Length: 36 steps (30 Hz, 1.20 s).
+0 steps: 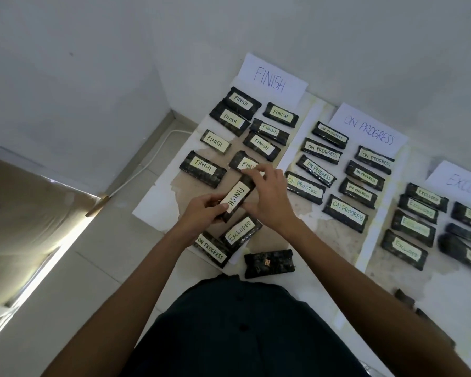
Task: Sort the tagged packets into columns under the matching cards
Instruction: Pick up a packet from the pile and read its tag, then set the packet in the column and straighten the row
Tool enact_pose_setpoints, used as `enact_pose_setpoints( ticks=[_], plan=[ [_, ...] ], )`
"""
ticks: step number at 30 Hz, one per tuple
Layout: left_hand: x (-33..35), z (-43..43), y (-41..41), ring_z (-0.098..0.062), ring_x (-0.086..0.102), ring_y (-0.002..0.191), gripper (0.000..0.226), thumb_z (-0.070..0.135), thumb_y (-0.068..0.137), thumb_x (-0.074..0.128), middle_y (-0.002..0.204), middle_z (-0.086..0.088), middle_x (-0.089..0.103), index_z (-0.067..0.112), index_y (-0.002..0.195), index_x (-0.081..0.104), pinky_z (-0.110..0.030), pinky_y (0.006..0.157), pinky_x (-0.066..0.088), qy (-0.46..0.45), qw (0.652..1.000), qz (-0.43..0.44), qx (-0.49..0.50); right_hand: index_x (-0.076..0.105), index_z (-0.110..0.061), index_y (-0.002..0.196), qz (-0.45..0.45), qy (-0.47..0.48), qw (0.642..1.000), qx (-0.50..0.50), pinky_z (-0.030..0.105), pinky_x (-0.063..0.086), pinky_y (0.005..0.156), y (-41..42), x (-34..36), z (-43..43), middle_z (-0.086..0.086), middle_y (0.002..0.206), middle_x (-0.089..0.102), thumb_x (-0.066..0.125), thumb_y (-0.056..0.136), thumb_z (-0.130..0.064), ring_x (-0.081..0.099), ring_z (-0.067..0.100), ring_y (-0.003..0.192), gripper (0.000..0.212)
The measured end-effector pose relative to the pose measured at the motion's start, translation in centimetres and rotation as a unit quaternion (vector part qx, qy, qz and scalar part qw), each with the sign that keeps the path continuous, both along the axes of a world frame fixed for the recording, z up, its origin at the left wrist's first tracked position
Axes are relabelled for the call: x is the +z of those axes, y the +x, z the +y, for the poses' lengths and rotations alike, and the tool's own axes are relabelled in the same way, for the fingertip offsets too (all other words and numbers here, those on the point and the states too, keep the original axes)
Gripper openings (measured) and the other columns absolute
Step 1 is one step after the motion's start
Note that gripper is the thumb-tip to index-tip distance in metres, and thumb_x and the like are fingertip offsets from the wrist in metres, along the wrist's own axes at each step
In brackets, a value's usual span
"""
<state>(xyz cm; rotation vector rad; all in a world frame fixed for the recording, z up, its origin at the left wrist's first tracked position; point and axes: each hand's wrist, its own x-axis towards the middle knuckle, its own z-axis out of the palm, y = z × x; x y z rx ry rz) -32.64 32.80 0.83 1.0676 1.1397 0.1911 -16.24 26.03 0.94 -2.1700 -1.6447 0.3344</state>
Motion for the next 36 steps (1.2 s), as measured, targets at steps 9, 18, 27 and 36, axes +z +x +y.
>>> enact_pose_setpoints(
  ticks=[9, 18, 27, 36],
  plan=[
    [0.0, -1.6, 2.3, -0.017, 0.066, 0.083, 0.026, 0.003, 0.088, 0.058, 0.098, -0.007, 0.066, 0.009, 0.113, 0.053, -0.026, 0.068, 0.057, -0.022, 0.999, 0.008, -0.025, 0.046, -0.017, 0.132, 0.117, -0.056, 0.989, -0.066, 0.034, 0.043, 0.093, 1.1, 1.1, -3.6, 0.008, 0.124, 0.04, 0.07, 0.076, -0.022, 0.045, 0.022, 0.106, 0.061],
    [-2.0, -2.6, 3.7, -0.015, 0.064, 0.085, 0.03, 0.005, 0.076, 0.072, 0.094, -0.004, 0.063, 0.01, 0.098, 0.053, -0.022, 0.068, 0.051, 0.087, 0.994, 0.038, -0.054, 0.057, -0.014, 0.121, 0.339, -0.105, 0.907, -0.227, 0.008, 0.038, 0.056, -1.0, 0.2, -0.8, -0.002, 0.095, 0.06, 0.075, 0.078, -0.031, 0.055, 0.005, 0.075, 0.05],
    [-4.2, 2.2, 2.9, -0.013, 0.059, 0.095, 0.035, 0.01, 0.084, 0.061, 0.106, 0.001, 0.063, 0.014, 0.119, 0.057, -0.018, 0.074, 0.045, 0.17, 0.975, 0.114, -0.084, 0.067, -0.007, 0.108, 0.106, -0.142, 0.981, -0.082, 0.038, 0.048, 0.081, -0.3, -4.7, 3.9, 0.017, 0.099, 0.065, 0.066, 0.082, -0.017, 0.058, 0.032, 0.095, 0.027],
    [-5.7, 3.4, 1.6, -0.021, 0.06, 0.104, 0.039, 0.01, 0.085, 0.059, 0.111, -0.007, 0.067, 0.011, 0.124, 0.057, -0.037, 0.097, 0.047, 0.149, 0.972, 0.167, -0.077, 0.049, -0.007, 0.127, -0.172, -0.15, 0.973, 0.045, 0.038, 0.047, 0.07, -1.8, -9.8, 2.7, 0.018, 0.109, 0.057, 0.066, 0.081, -0.024, 0.056, 0.031, 0.085, 0.051]
  ],
)
